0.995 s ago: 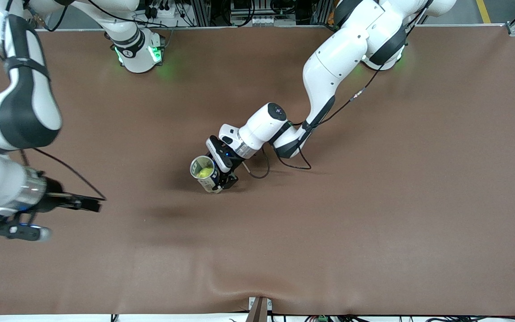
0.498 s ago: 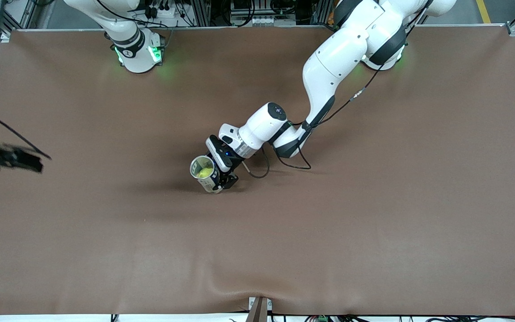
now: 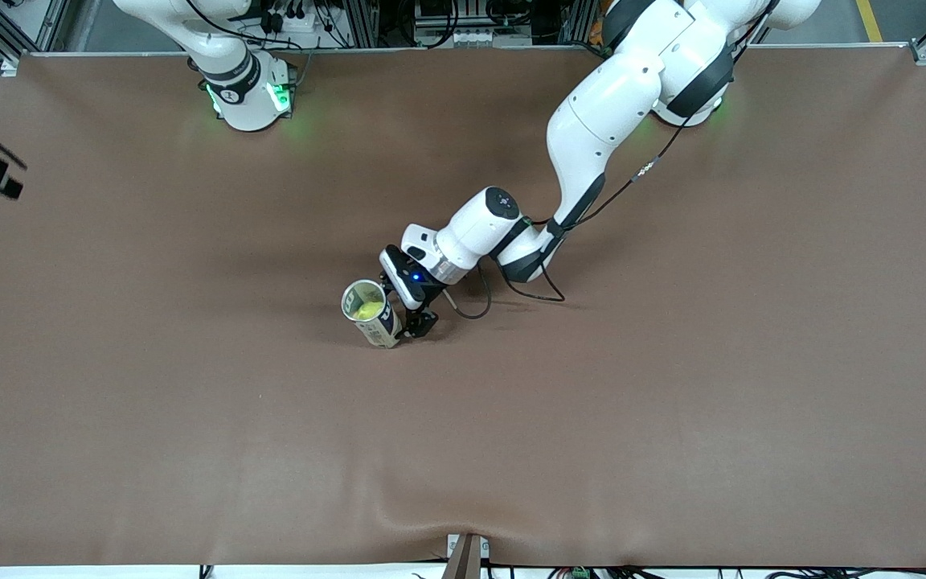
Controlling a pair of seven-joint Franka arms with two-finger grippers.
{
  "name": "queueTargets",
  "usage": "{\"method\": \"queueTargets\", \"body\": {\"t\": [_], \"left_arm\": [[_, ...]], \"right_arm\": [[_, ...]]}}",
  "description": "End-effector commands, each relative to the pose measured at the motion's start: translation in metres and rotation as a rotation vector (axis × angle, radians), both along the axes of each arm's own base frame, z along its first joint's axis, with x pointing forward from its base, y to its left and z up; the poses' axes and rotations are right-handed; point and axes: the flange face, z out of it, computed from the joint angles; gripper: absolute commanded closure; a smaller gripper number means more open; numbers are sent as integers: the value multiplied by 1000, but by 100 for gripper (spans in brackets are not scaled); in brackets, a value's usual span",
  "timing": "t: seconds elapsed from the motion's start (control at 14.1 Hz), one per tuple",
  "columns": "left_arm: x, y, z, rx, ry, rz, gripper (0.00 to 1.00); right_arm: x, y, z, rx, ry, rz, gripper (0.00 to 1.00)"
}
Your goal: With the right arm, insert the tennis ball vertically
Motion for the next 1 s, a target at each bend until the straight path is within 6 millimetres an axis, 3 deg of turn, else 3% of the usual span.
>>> {"method": "queueTargets", "body": {"t": [0.0,0.14,0.36,0.43,0.5,0.57,0.92], "left_arm": [[-4,21,8,29,22,3,0],[3,38,9,48,40,19,0],[10,49,24,83,141,44,0],[6,55,28,104,156,42,0],[17,73,34,132,173,60,0],[24,87,45,172,192,67,0],[62,138,126,347,349,169,0]], "right_arm": [[-27,4,-3,19,-13,21,0],[-20,8,5,2,-43,29,0],[-2,-16,-1,-1,-40,-5,0],[-3,-13,12,-4,-69,33,0],[-3,-6,18,-9,-81,86,0],[-4,1,18,-9,-78,110,0],[-5,-5,19,-13,-77,100,0]]}}
